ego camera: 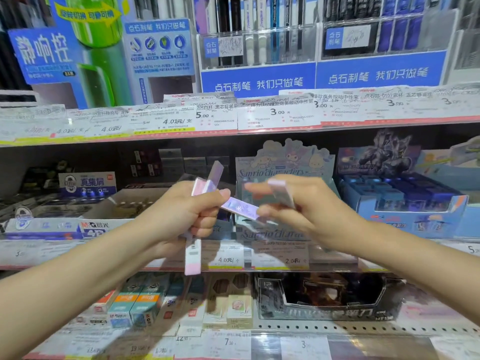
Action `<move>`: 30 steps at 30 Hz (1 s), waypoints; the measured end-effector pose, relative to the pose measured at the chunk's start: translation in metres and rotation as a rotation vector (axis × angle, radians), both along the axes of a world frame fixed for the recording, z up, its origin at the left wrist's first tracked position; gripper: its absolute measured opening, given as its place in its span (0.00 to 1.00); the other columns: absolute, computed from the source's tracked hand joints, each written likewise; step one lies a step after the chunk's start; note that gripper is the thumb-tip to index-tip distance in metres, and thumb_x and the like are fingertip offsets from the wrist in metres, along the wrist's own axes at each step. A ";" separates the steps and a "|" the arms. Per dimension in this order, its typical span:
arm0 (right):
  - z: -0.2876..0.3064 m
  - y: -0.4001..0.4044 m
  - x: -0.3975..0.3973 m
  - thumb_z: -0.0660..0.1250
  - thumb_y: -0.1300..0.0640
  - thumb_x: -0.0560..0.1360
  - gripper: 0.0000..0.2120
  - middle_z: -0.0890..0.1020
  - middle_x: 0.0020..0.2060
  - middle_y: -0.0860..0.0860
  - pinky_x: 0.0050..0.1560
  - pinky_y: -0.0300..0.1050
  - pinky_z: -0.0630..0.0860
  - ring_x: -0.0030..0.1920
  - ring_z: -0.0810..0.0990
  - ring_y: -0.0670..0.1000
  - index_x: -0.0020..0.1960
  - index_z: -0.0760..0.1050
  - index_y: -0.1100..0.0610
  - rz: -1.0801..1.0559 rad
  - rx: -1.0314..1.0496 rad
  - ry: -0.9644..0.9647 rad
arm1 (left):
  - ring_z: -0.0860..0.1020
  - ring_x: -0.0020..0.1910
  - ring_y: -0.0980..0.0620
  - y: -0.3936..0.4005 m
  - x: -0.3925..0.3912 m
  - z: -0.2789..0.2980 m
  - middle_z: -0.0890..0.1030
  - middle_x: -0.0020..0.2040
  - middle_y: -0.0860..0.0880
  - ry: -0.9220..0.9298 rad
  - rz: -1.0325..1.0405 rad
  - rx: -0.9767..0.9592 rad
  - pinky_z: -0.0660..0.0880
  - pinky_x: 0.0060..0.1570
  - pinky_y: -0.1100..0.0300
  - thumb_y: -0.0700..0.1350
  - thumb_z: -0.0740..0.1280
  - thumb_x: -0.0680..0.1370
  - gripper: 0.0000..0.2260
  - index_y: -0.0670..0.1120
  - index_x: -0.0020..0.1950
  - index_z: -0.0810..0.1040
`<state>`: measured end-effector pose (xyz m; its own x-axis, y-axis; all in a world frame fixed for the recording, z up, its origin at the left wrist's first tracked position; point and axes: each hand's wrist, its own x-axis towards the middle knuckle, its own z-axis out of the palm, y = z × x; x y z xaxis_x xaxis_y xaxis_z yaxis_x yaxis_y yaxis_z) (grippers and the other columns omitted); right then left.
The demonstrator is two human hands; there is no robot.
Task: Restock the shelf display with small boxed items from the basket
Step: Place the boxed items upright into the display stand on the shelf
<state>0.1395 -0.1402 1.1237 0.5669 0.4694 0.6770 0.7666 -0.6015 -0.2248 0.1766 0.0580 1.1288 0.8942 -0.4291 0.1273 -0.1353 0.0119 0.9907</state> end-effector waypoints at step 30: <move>0.026 0.003 0.050 0.61 0.53 0.77 0.18 0.75 0.53 0.49 0.34 0.28 0.67 0.42 0.76 0.44 0.65 0.65 0.56 -0.330 0.010 0.358 | 0.65 0.25 0.54 0.017 0.013 -0.021 0.65 0.25 0.51 -0.864 -0.179 1.194 0.56 0.25 0.63 0.42 0.57 0.78 0.28 0.65 0.72 0.54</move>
<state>0.1898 -0.1373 1.1494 0.8824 0.2199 0.4159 0.4089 -0.7957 -0.4469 0.1896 0.0754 1.1076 0.6522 -0.7538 0.0802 -0.7578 -0.6512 0.0417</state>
